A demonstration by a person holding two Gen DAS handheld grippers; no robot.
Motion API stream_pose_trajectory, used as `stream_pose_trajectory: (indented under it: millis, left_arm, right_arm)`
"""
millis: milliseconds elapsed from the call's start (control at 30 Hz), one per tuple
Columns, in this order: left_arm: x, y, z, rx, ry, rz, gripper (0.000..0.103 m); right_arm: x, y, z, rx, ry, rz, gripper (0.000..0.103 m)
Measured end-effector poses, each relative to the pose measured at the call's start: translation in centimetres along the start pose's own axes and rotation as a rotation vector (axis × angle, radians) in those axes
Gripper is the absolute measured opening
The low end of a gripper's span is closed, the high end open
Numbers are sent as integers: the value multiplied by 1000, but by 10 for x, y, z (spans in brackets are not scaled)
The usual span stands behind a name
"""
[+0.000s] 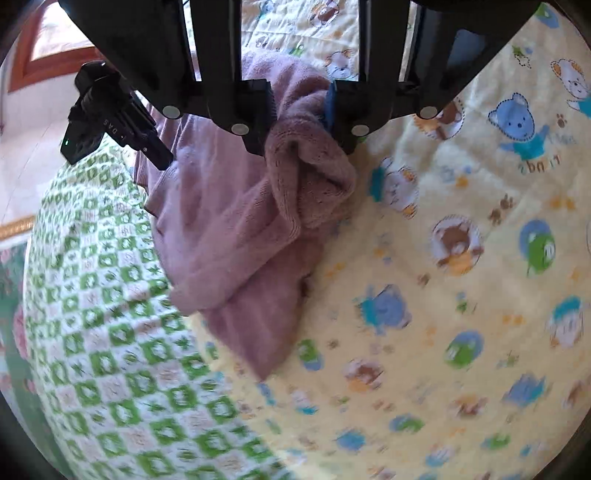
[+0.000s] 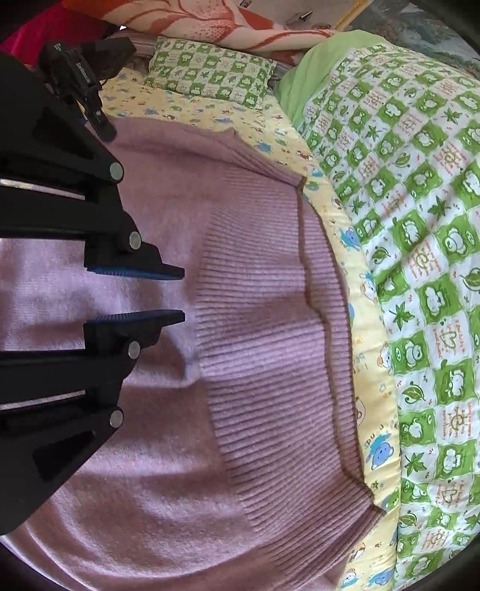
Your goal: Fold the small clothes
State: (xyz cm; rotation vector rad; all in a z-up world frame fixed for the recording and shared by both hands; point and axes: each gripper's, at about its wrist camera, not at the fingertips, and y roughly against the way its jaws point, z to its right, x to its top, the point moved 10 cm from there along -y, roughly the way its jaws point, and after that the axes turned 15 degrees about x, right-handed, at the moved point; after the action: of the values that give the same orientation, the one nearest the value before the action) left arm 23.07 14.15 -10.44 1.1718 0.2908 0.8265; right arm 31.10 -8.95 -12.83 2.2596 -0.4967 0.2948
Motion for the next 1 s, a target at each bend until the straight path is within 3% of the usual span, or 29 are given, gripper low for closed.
stream_pose_trajectory:
  millis: [100,167,333,433,533,733,1000]
  left_arm:
    - [-2,16,31,-22,-105,51,15]
    - [-8,24,56,-55,-174,70,14]
    - [-40,34,117,-125,-385,88,14]
    - [-80,26,154,-167,-532,43,14]
    - [-114,2,169,-141,-646,-16,14]
    - [-139,-28,176,-78,-738,-56,14]
    - [-141,-24,179,-76,-723,-52,14]
  right_arm:
    - [1,2,-4,19,-5,-7,27]
    - [4,6,-6,39,-15,3,46]
    - [11,20,-5,97,-47,31,48]
    - [16,27,-4,151,-76,41,48]
    - [21,31,-3,226,-104,47,52]
    - [21,20,-7,344,-130,4,67]
    - [37,-11,-15,395,-99,-43,68]
